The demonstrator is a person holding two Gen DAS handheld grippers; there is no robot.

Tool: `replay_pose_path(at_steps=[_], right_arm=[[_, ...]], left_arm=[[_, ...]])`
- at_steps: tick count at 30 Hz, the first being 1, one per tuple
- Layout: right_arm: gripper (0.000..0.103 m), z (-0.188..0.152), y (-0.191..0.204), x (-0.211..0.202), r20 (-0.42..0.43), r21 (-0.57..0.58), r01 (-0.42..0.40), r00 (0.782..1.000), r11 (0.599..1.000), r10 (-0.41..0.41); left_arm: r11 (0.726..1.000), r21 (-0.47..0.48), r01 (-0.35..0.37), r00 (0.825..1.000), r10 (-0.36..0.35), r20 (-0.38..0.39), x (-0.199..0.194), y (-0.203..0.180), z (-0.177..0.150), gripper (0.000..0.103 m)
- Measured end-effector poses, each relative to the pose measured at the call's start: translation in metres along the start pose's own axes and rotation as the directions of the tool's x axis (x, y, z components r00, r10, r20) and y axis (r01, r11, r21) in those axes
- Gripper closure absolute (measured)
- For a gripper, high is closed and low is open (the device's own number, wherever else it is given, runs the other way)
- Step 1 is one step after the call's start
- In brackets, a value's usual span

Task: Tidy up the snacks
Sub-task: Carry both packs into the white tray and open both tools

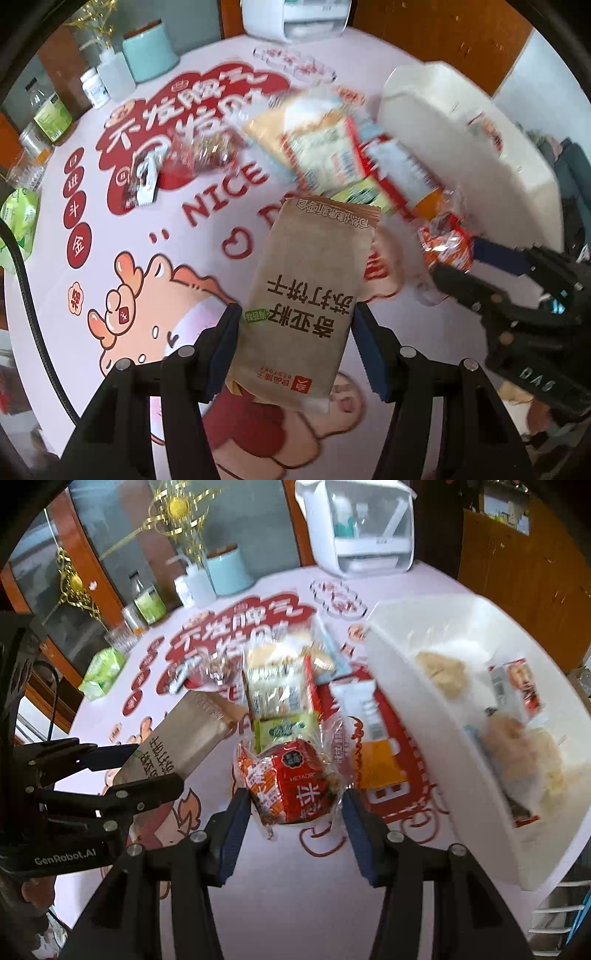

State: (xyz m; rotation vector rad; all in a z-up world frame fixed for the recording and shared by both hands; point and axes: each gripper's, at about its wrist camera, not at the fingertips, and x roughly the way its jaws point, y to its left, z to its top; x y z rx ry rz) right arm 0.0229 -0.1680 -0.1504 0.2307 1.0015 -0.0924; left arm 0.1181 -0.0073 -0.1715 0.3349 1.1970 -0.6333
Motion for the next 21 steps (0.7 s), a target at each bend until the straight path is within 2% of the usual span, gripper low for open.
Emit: replay_pose_path(at_steps=[7,13,21], right_arm=[[0.052,0.009,-0.039,-0.053,0.107,0.042,0.003,0.994,0.999,-0.008],[0.052,0.016,-0.080,-0.093,0.191,0.083,0.016,0.981,0.996,-0.032],[0.051,0.027,-0.133,-0.119,0.250,0.121,0.029,0.966,0.992,-0.059]], left_arm=[[0.999,0.029,0.042,0.993,-0.045,0.106,-0.040,-0.046,0.028,0.044],[0.996,0.067,0.066,0.978,-0.078,0.193,-0.072,-0.099,0.054,0.044],[0.992,0.102,0.069,0.960,-0.094,0.264,-0.096,-0.165,0.088,0.044]])
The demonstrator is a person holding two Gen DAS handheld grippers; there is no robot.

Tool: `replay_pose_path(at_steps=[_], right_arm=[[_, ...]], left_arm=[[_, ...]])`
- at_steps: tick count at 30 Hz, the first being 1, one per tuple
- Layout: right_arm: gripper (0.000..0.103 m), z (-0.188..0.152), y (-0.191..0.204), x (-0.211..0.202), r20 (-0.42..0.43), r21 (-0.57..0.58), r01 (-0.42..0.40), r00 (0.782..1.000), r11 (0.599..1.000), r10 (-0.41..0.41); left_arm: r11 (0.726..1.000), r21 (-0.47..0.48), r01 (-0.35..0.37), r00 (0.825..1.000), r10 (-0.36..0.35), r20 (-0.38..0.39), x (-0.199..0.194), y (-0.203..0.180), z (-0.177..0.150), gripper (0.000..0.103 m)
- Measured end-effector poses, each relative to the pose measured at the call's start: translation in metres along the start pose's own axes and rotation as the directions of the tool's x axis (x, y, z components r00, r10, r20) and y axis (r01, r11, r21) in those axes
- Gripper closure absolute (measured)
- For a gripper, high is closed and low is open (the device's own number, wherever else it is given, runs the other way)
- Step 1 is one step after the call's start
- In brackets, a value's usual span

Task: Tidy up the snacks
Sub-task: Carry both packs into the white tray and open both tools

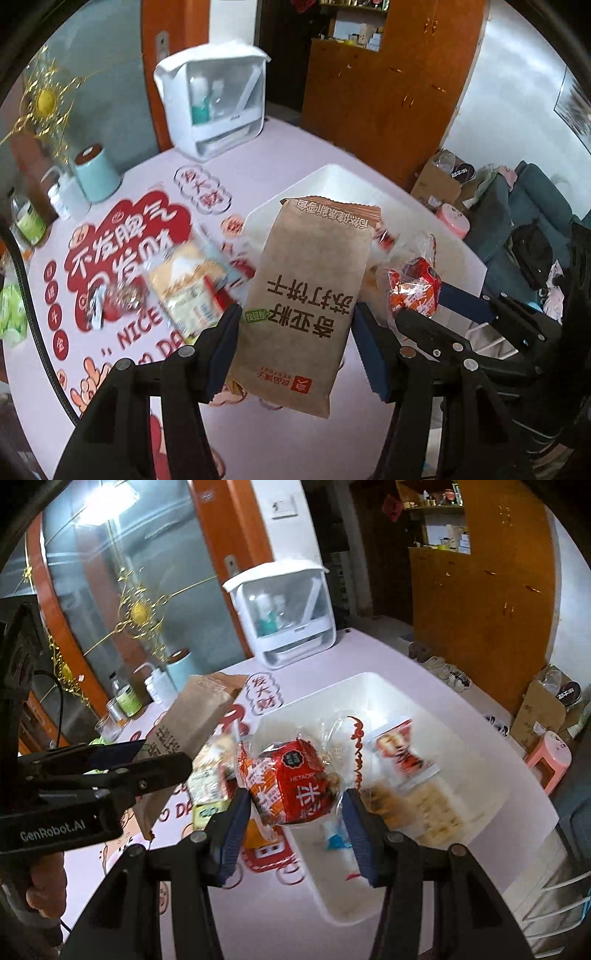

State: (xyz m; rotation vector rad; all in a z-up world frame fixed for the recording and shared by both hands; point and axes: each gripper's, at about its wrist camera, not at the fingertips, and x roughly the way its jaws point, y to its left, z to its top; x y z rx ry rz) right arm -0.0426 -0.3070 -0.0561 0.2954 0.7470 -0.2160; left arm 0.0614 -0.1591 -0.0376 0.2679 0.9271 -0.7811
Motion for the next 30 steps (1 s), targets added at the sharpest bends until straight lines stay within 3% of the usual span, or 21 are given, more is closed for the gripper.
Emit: replay_pose_path(at_steps=[15,22,30], right_arm=[[0.051,0.081,-0.066,0.024,0.084,-0.032,0.051,0.995,0.998,-0.048],[0.050,0.108,-0.081,0.064,0.031,-0.042,0.038,0.999,0.998,-0.037],[0.049,0.115,-0.090,0.100,-0.036,-0.050,0.035,0.999,0.998,-0.037]], left_arm=[[0.995,-0.036,-0.089,0.995,0.090,0.032,0.040,-0.050,0.061,0.044],[0.989,-0.075,-0.126,0.992,0.126,0.001,0.076,-0.055,0.074,0.044],[0.979,-0.122,-0.161,0.986,0.155,-0.058,0.114,-0.048,0.080,0.044]])
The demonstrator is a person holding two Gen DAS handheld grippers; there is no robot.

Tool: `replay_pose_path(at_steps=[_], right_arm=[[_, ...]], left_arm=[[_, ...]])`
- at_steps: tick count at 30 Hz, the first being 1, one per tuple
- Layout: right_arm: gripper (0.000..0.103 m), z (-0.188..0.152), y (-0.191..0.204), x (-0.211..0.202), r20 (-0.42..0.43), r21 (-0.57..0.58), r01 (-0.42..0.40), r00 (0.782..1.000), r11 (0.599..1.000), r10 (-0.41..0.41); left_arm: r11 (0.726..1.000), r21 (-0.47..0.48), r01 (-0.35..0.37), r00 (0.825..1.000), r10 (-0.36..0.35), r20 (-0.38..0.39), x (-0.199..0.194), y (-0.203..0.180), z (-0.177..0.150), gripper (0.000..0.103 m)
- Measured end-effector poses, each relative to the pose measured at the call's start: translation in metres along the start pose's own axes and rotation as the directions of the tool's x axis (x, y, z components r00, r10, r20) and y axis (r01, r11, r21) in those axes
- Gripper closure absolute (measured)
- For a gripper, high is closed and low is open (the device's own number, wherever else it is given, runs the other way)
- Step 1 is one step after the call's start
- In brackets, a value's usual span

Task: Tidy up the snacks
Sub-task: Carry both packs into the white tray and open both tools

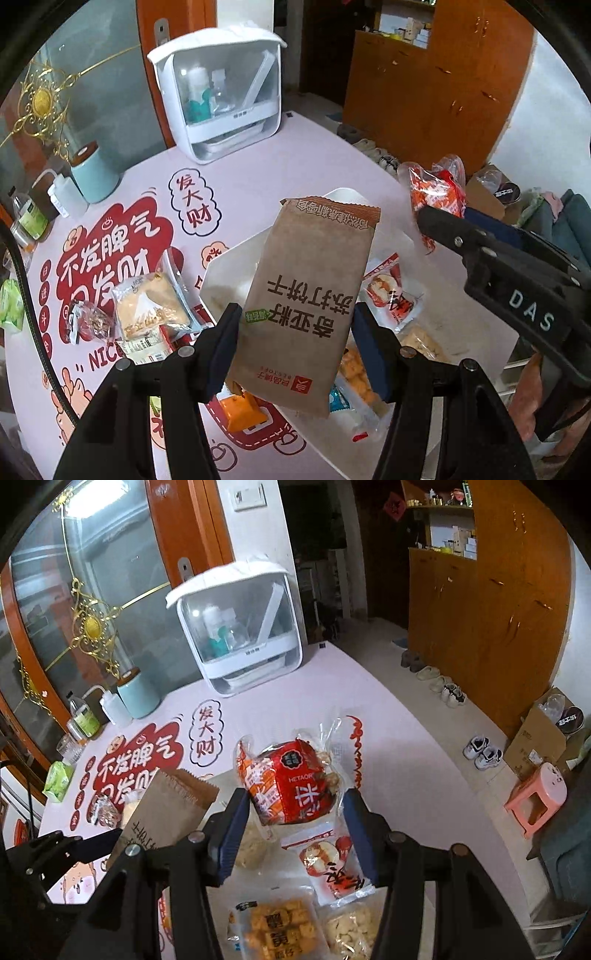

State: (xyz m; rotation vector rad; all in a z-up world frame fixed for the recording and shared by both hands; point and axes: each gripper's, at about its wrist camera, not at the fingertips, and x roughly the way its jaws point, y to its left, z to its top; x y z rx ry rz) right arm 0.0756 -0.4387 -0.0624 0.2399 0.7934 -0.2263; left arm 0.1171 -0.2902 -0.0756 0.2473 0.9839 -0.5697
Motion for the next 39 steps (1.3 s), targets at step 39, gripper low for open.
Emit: replay_pose_path(at_steps=[39], right_arm=[[0.043,-0.036,0.024,-0.040,-0.007,0.029,-0.134,0.991,0.991,0.134]], left_arm=[[0.994,-0.012,-0.104,0.995,0.104,0.005,-0.039,0.023,-0.039,0.019]])
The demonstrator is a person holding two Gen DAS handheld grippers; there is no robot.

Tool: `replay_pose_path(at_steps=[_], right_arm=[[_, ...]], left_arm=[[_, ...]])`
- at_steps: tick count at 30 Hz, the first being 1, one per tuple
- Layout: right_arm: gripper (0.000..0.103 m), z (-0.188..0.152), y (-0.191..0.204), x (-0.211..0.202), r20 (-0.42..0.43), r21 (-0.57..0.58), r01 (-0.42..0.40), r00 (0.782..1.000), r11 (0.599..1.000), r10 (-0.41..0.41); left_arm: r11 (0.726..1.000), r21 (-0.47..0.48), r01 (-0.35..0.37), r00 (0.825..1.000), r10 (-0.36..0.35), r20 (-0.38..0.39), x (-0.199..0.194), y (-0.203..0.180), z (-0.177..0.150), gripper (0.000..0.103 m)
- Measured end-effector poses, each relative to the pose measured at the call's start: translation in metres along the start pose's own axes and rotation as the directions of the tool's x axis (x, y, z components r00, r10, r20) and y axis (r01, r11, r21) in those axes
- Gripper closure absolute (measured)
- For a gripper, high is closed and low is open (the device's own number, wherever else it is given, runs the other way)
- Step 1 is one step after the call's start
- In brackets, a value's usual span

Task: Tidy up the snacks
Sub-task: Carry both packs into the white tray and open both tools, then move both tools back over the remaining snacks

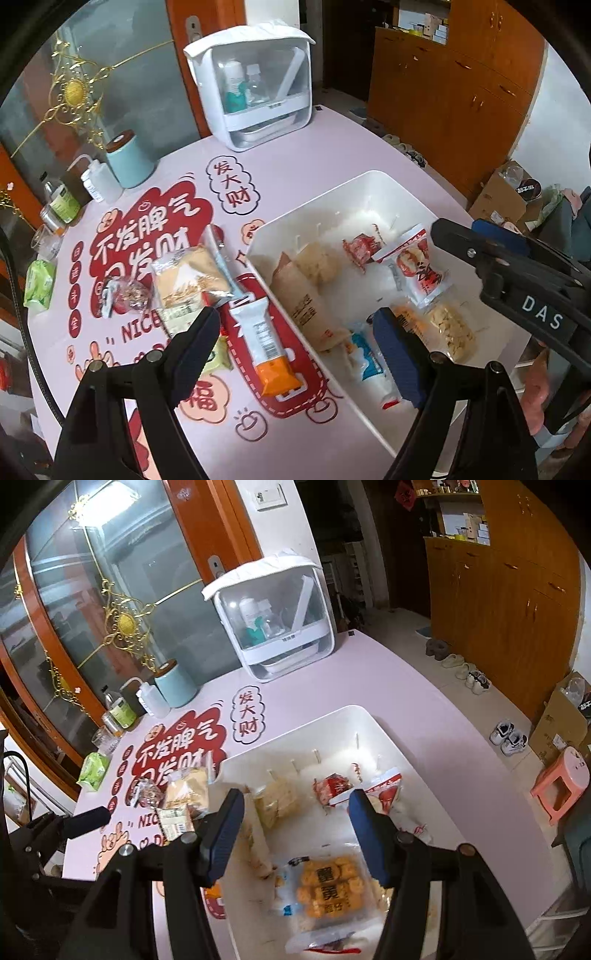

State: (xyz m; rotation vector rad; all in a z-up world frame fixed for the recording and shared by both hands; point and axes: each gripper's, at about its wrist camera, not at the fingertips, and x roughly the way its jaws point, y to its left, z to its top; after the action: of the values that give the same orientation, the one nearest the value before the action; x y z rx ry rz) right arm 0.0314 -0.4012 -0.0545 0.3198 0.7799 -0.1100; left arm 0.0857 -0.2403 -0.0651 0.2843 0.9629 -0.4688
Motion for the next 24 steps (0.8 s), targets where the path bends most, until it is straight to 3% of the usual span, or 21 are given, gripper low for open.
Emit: replay_pose_path(at_steps=[8,15,20,24], right_arm=[[0.044,-0.003,0.027,-0.013,0.024,-0.050,-0.053,0.998,0.997,0.054],[0.044,-0.006,0.063,-0.004,-0.005,-0.106,-0.108,0.994,0.988,0.109],[0.044,-0.012,0.086,0.012,-0.046,-0.130,-0.122,0.992,0.984,0.117],[0.044,-0.022,0.103,0.028,-0.082,-0.136,-0.112,0.991,0.984,0.102]], left_arm=[[0.994,-0.002,-0.106,0.992,0.106,0.064,-0.045,0.036,-0.008,0.019],[0.979,-0.107,-0.174,0.975,0.186,0.120,-0.089,0.097,-0.003,0.019],[0.967,-0.159,-0.198,0.970,0.216,0.108,-0.094,0.130,-0.008,0.019],[0.968,-0.163,-0.190,0.977,0.202,0.063,-0.075,0.149,-0.016,0.019]])
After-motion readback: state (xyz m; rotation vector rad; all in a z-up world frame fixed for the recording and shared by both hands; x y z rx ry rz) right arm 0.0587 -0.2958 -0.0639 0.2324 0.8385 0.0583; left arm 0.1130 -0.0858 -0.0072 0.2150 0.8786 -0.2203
